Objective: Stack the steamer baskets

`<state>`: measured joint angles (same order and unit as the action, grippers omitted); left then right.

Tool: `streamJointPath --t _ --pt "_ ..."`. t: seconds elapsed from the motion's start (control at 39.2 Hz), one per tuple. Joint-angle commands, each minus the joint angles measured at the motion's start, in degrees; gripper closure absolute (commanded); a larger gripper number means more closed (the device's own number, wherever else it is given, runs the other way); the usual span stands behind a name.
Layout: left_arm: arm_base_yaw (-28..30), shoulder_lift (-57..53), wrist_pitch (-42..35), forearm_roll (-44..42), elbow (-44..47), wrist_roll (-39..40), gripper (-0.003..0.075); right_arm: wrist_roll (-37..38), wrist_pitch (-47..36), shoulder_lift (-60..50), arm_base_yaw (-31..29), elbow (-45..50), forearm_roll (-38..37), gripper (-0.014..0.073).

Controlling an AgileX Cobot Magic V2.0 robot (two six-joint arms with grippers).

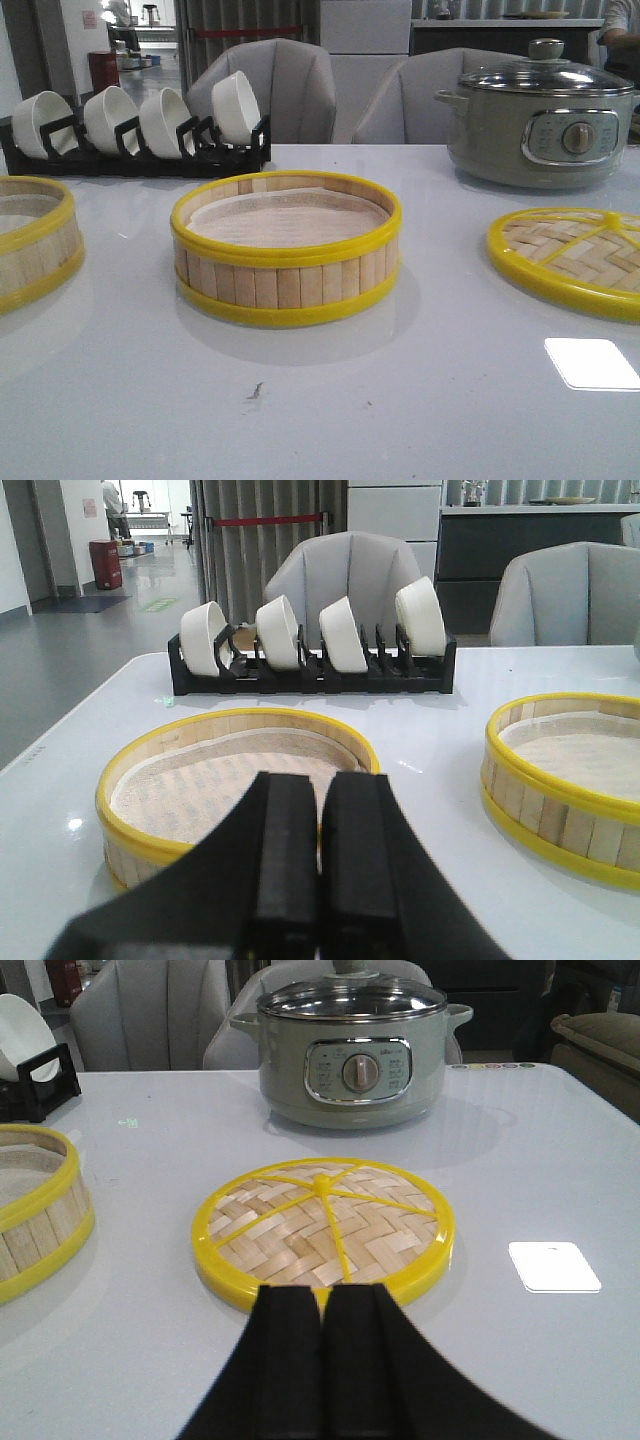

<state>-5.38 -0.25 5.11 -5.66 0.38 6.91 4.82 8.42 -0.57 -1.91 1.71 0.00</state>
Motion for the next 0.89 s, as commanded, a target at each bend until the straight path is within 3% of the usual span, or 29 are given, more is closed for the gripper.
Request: streamJointPath --t 0.0,0.26,0.43,0.87 --pt "0.0 -0.7 -5.1 0.0 0.1 0.1 0.0635 -0.4 -5.4 -1.2 -0.5 -0.8 0.0 0.0525" --pt "0.0 -0.7 -5.1 0.8 -0.5 0.2 0.0635 -0.4 -5.4 -1.2 -0.5 -0.8 0.0 0.0525" --pt "0.0 3.0 -2.0 0.7 -8.5 0.2 0.0635 -0.4 -5.4 -1.2 -0.5 -0.8 0.0 0.0525" --pt "-0.7 40.6 22.4 -0.9 -50.6 -0.1 0.0635 -0.4 -5.4 -1.2 -0.5 -0.8 0.0 0.0525"
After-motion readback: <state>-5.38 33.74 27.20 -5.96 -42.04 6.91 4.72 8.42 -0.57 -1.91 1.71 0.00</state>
